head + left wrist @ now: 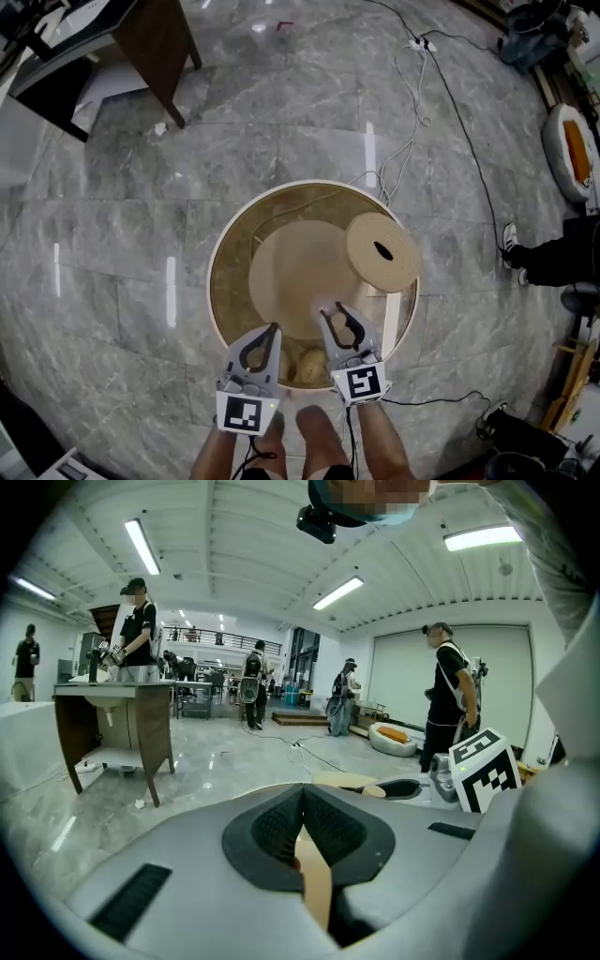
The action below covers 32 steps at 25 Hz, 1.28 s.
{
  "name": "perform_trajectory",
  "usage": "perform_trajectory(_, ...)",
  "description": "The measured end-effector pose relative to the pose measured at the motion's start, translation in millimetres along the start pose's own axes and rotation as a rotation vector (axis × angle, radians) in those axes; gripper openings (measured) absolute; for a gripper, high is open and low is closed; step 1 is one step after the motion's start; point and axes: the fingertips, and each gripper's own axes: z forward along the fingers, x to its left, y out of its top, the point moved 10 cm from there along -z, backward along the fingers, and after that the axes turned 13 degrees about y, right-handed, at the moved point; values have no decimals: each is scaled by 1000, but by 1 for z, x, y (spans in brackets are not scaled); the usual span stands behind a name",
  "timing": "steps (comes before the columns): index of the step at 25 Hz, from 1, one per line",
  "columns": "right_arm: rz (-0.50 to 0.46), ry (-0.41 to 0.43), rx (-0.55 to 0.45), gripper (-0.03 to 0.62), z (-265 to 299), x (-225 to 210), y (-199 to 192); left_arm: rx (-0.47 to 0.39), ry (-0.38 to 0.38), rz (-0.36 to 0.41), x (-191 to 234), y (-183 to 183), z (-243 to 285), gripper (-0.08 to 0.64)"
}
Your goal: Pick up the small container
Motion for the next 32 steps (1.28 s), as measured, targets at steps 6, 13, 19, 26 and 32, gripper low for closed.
perform_trajectory(6,7,-14,-22,127,-33,6,64,-42,-4,11,-9,57,-30,17)
perform_trajectory(13,-31,-37,-70,127,-89,19,126,-95,-4,52,-29,111,-76,17)
perform_trajectory(19,-60,-36,-117,127,-135,35,190,-159,-17,118,-44,162,-111,17)
perform_trajectory(26,-76,-30,-146,127,-179,55,254,-230,-39,196,-56,220,-152,17)
perform_trajectory(32,-110,-51,-182,127,-219,77,295,-269,-53,239,-62,253,-188,17)
